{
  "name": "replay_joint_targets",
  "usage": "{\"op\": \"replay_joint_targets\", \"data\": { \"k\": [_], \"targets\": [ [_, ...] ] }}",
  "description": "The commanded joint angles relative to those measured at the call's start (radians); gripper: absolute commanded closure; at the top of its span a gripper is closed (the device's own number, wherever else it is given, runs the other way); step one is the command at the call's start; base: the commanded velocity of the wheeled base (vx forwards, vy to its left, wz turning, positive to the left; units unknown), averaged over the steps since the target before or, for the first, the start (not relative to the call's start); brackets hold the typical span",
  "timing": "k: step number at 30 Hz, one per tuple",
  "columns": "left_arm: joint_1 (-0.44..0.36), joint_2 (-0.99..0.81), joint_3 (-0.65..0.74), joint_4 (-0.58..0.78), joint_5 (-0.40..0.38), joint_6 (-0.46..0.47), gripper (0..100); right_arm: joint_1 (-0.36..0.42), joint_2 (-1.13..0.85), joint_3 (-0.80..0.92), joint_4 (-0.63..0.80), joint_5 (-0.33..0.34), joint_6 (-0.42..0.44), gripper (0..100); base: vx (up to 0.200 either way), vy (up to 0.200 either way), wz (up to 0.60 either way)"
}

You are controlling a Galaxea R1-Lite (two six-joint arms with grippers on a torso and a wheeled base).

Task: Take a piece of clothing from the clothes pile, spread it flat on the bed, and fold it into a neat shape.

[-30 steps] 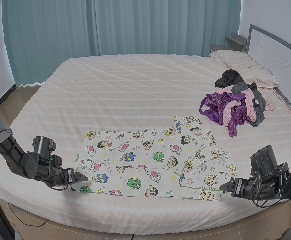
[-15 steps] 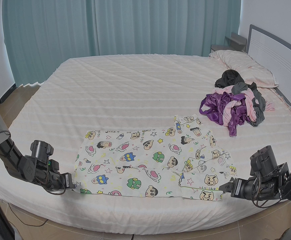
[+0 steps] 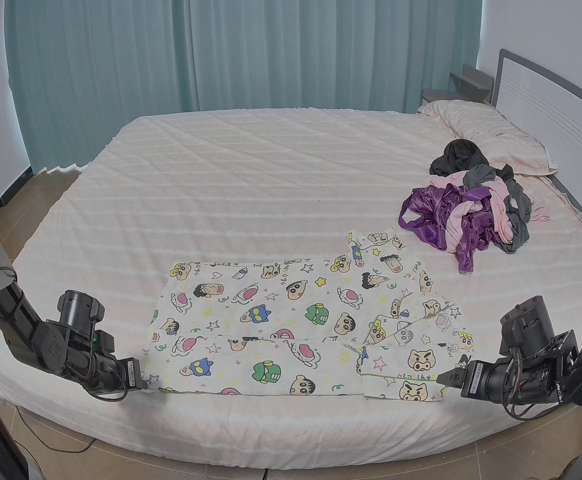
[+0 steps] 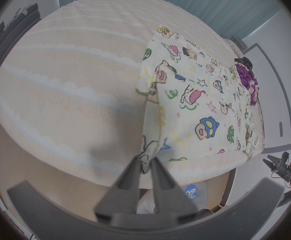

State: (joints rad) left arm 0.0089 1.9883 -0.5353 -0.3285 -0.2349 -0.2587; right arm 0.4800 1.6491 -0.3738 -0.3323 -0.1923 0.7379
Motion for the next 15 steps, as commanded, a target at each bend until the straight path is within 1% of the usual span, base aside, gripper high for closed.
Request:
{"op": "replay_joint_targets", "data": {
  "k": [1,8,13,15],
  "targets": [
    [0.0,-0.008,0.02,-0.006,-0.001,-0.001,0,0.0,0.004,0.0,-0.001,0.001,0.0,0,0.0,0.0,0.0],
    [0.002,-0.019,0.021,0.0,0.0,-0.008,0,0.0,0.001,-0.005,-0.001,-0.002,0.0,0,0.0,0.0,0.0],
    [0.011,-0.102,0.034,0.003,-0.009,-0.019,0,-0.008,-0.005,-0.02,-0.002,0.002,0.005,0,0.0,0.0,0.0],
    [0.013,-0.135,0.043,0.002,-0.011,-0.047,0,-0.009,-0.005,-0.027,-0.002,0.004,0.009,0,0.0,0.0,0.0]
  ]
}}
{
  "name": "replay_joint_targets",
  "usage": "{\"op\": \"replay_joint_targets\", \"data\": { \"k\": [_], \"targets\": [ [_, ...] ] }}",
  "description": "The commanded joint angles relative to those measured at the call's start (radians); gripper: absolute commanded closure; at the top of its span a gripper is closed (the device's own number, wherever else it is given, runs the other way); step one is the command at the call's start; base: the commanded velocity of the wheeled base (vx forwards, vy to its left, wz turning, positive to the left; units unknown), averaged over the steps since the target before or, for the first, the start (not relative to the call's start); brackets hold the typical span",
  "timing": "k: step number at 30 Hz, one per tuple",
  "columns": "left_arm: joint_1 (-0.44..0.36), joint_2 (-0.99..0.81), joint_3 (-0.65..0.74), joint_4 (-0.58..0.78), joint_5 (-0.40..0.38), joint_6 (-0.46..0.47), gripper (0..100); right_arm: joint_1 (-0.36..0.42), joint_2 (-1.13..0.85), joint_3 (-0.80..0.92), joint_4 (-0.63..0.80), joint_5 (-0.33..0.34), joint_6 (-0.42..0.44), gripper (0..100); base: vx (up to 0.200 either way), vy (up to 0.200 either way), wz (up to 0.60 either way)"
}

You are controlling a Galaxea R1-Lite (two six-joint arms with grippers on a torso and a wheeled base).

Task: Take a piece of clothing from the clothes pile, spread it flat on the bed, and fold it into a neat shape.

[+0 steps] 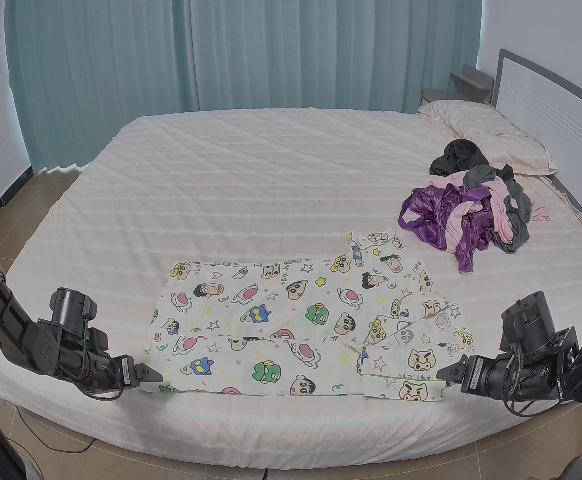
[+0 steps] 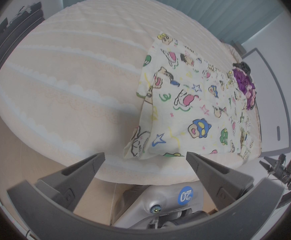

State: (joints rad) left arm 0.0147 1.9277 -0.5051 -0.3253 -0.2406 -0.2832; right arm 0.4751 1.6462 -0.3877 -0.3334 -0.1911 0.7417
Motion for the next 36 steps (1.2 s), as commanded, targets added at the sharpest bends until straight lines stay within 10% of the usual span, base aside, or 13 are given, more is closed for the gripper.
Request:
{"op": "replay_joint_targets", "data": {
  "k": [1,11,36],
  "targets": [
    [0.007,-0.099,0.019,-0.006,-0.006,-0.056,0,-0.01,-0.003,-0.011,-0.001,0.002,0.007,0,0.0,0.0,0.0],
    [-0.001,-0.225,0.05,-0.003,-0.025,-0.232,0,-0.064,0.009,0.058,-0.082,0.088,-0.008,0,0.14,0.0,0.0],
    [-0.005,-0.217,0.059,-0.001,-0.025,-0.255,0,-0.07,0.041,0.156,-0.254,0.104,-0.059,0,0.088,0.0,0.0]
  ]
}}
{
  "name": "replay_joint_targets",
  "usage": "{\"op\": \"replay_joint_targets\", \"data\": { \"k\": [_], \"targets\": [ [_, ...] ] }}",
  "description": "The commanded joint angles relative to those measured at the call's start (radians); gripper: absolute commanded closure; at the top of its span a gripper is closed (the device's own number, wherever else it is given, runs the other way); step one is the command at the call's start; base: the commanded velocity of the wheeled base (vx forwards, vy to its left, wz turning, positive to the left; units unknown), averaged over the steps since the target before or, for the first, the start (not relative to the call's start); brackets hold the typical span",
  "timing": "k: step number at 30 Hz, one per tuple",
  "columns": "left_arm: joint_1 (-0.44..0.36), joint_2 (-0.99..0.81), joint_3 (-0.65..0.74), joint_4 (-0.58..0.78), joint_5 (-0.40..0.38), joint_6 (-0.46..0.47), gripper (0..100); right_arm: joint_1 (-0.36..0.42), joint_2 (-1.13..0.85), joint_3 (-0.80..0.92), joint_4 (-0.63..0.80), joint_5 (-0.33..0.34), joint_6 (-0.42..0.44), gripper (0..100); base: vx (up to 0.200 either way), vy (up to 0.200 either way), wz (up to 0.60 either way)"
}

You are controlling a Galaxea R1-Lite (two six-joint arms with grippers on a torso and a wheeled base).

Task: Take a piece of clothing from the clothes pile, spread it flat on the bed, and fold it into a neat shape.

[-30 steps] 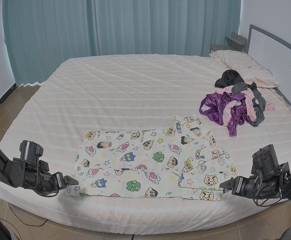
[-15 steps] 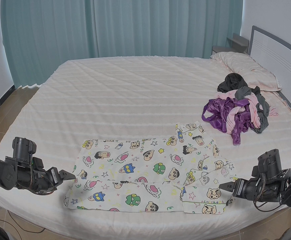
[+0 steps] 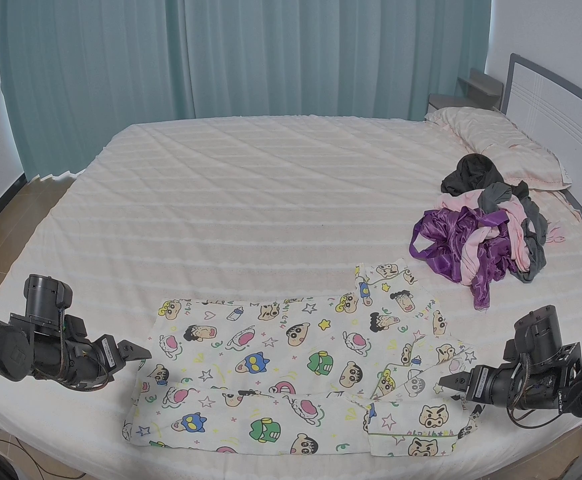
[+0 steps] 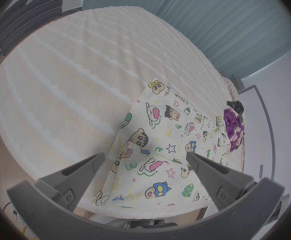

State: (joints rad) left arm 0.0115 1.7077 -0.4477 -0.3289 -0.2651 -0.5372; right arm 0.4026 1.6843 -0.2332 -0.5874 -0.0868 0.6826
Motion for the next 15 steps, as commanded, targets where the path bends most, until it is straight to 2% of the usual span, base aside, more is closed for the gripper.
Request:
{"op": "replay_joint_targets", "data": {
  "k": [1,10,15],
  "targets": [
    [-0.008,0.004,0.001,0.002,0.0,-0.003,0,0.002,0.003,0.002,0.0,-0.001,0.0,0,0.0,0.0,0.0],
    [-0.033,0.006,0.006,0.002,0.001,-0.026,0,0.002,0.003,0.0,0.0,-0.001,0.0,0,0.0,-0.2,0.0],
    [-0.033,0.007,0.009,-0.002,0.001,-0.026,0,0.002,0.003,0.002,0.0,-0.001,0.0,0,0.0,0.0,0.0]
  ]
}}
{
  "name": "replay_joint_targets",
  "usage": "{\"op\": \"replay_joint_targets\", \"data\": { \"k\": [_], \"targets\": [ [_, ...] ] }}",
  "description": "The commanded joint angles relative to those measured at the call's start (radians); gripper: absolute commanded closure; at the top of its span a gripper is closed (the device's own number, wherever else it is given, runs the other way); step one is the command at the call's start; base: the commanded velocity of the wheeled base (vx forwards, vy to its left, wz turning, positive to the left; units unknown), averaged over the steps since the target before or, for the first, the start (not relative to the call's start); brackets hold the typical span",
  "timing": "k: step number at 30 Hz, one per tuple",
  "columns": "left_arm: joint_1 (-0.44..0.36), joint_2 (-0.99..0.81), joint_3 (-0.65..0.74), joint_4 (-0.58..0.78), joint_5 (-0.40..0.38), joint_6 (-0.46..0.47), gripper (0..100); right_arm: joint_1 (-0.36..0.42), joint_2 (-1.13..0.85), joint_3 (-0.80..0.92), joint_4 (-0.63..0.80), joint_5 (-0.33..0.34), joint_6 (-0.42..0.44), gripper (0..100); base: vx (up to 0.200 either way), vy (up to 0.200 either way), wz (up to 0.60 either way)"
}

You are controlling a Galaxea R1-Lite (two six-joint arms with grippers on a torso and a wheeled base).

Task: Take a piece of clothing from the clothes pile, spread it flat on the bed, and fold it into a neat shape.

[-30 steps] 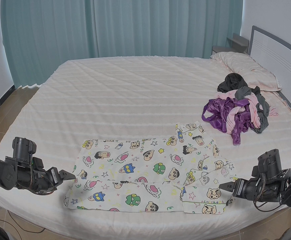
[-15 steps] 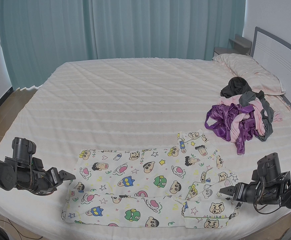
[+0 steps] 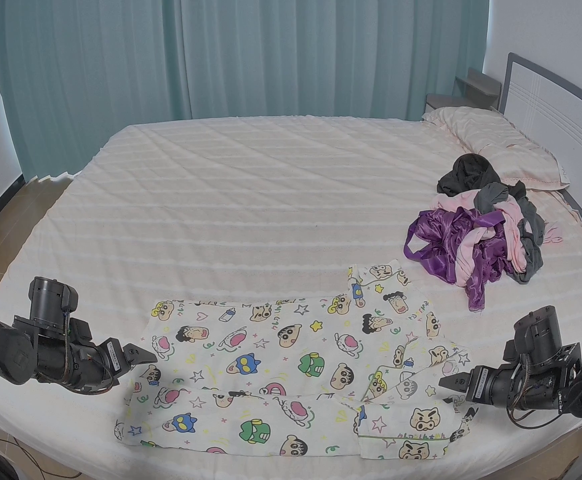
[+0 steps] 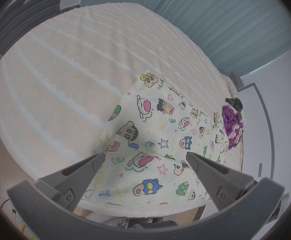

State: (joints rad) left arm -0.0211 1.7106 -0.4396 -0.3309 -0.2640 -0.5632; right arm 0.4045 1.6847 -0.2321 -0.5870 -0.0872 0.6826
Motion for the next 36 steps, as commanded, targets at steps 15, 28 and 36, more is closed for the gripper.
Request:
{"op": "replay_joint_targets", "data": {
  "k": [15,28,36],
  "targets": [
    [-0.011,-0.005,0.002,-0.002,0.006,-0.001,0,0.002,0.003,0.002,0.0,0.0,0.0,0,0.0,0.0,0.0],
    [0.006,0.072,-0.229,0.006,0.089,0.009,0,0.008,0.003,0.002,0.0,0.001,0.002,0,0.0,0.0,0.0],
    [0.026,0.374,-0.455,0.013,0.14,0.187,0,0.01,0.003,0.01,0.0,0.001,0.002,0,0.0,0.0,0.0]
  ]
}}
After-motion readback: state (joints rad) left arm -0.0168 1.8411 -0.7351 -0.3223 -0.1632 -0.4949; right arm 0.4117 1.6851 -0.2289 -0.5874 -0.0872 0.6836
